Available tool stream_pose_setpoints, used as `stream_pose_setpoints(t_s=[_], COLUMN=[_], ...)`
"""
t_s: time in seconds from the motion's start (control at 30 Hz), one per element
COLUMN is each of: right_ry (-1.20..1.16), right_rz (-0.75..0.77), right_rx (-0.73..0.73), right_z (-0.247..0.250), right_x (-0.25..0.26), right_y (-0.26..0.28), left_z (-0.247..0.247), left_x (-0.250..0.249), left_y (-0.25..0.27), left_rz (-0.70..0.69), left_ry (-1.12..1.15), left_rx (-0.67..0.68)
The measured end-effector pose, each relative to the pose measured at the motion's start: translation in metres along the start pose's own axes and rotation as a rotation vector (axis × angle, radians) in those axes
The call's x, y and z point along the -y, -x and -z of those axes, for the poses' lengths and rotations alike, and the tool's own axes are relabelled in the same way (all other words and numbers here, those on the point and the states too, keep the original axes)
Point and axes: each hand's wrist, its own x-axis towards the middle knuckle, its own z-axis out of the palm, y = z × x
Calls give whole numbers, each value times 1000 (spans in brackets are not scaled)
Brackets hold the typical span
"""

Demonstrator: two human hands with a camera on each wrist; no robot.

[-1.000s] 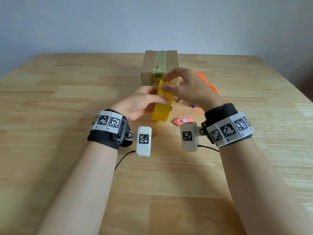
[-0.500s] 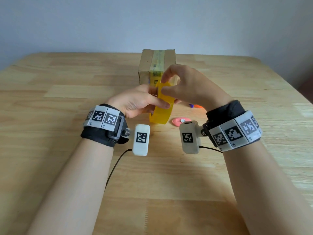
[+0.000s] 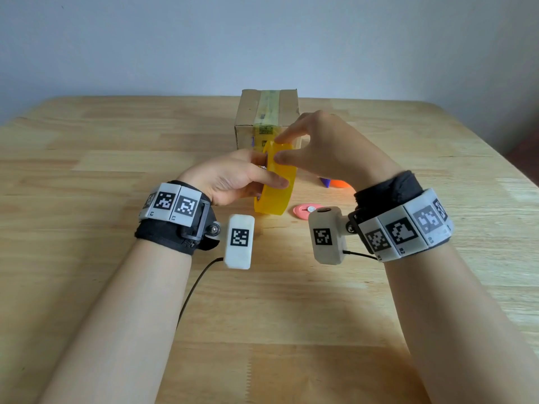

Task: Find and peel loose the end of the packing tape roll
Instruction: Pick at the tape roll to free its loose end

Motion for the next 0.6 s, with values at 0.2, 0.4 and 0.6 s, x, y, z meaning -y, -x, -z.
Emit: stream_pose_setpoints(t_s=[0.2,0.4,0.6], right_ry=[6,-21,-20], right_rz=[-5,-41,-100], right_rx=[-69,-2,91], right_z=[-7,-1,1], right_x=[3,7,13], right_y=[-5,2,6], left_z=[1,3,-3], left_x=[2,6,2], left_y=[-3,-3,-2], left_rz=[-1,-11,-23], left_ry=[55,39,-18], left_rx=[-24,48,73])
